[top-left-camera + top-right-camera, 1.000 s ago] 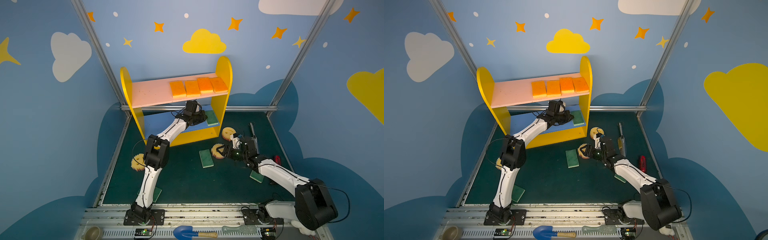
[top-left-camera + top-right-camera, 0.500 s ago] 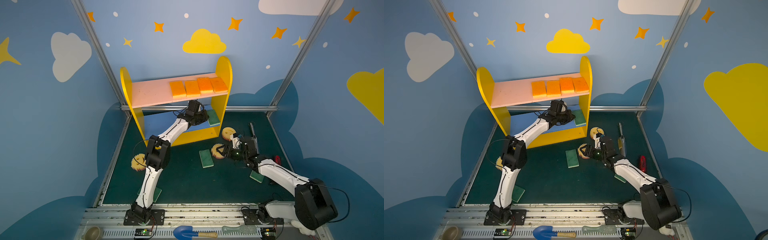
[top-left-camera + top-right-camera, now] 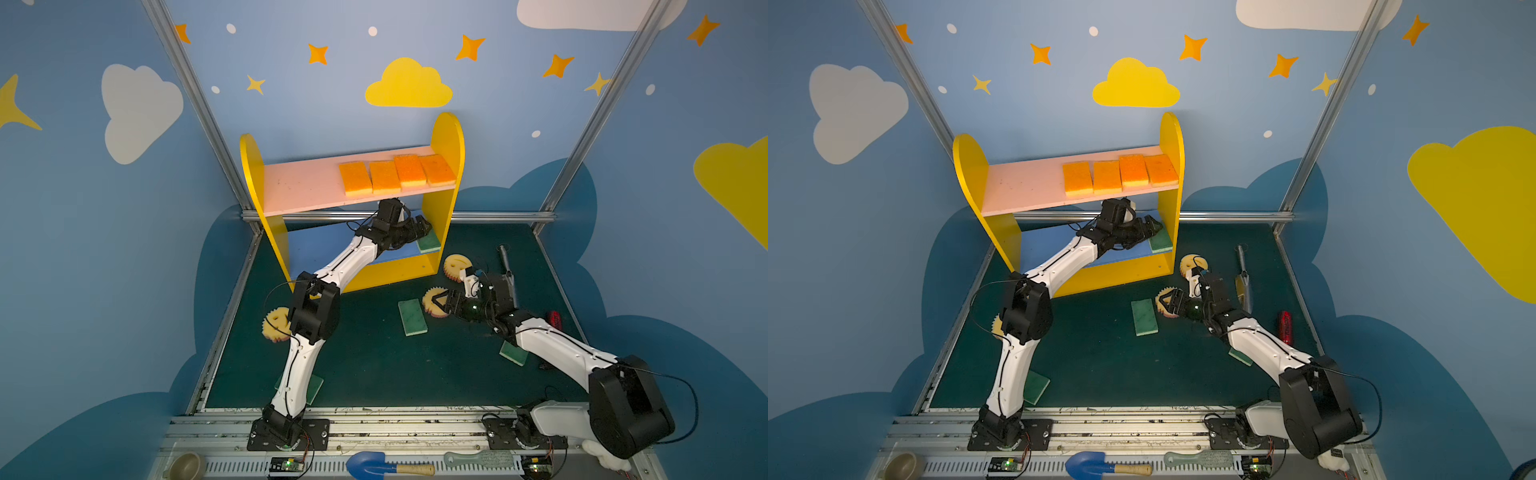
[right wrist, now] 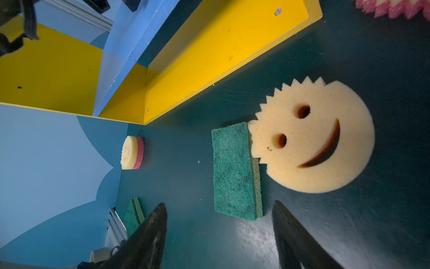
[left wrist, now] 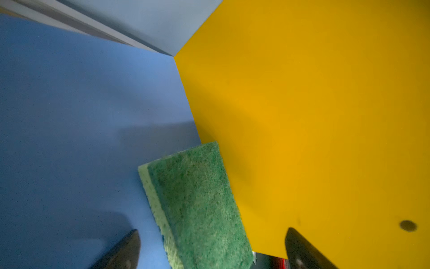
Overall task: Place and organize the cleaning sponges onto the shelf
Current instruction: 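Open the left gripper and lower it to another green scouring pad, then close the left gripper on the green pad and lift it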
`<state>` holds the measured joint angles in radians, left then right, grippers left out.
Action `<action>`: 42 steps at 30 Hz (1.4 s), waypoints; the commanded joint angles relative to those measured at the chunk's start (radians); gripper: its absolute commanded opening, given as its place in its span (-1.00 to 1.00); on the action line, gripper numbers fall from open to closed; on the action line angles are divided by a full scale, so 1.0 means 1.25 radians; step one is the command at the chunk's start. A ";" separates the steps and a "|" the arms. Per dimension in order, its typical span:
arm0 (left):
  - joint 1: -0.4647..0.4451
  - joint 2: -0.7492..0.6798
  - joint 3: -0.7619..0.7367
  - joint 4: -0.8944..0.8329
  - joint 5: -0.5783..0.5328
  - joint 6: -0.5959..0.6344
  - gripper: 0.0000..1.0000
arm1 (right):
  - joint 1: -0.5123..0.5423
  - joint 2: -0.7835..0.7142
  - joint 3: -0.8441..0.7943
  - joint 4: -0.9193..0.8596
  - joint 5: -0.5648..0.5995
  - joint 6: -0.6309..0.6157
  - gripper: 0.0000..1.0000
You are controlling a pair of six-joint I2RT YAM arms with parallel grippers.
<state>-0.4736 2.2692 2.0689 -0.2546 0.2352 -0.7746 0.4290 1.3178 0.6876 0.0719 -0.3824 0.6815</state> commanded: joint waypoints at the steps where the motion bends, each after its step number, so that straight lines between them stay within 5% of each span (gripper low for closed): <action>1: -0.001 -0.044 -0.043 -0.017 -0.024 0.031 0.99 | -0.002 -0.007 -0.008 0.010 -0.001 0.002 0.41; 11: -0.070 -0.197 -0.205 -0.011 -0.085 0.151 1.00 | -0.002 -0.007 -0.008 0.003 0.024 -0.008 0.41; 18: -0.112 -0.362 -0.502 0.132 -0.083 0.122 0.99 | -0.004 -0.037 -0.030 -0.002 0.029 -0.009 0.42; 27: -0.155 -0.516 -0.774 0.150 -0.167 0.116 0.99 | -0.006 -0.096 -0.050 -0.010 0.069 0.012 0.76; 37: -0.163 -0.403 -0.863 0.246 -0.152 0.039 0.98 | -0.012 -0.102 -0.052 -0.023 0.081 0.031 0.77; 42: -0.164 -0.339 -0.864 0.297 -0.126 -0.016 0.74 | -0.015 -0.120 -0.058 -0.032 0.102 0.021 0.77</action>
<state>-0.6754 1.8206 0.9844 0.0490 0.0521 -0.7410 0.4164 1.1950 0.6270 0.0422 -0.2832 0.7185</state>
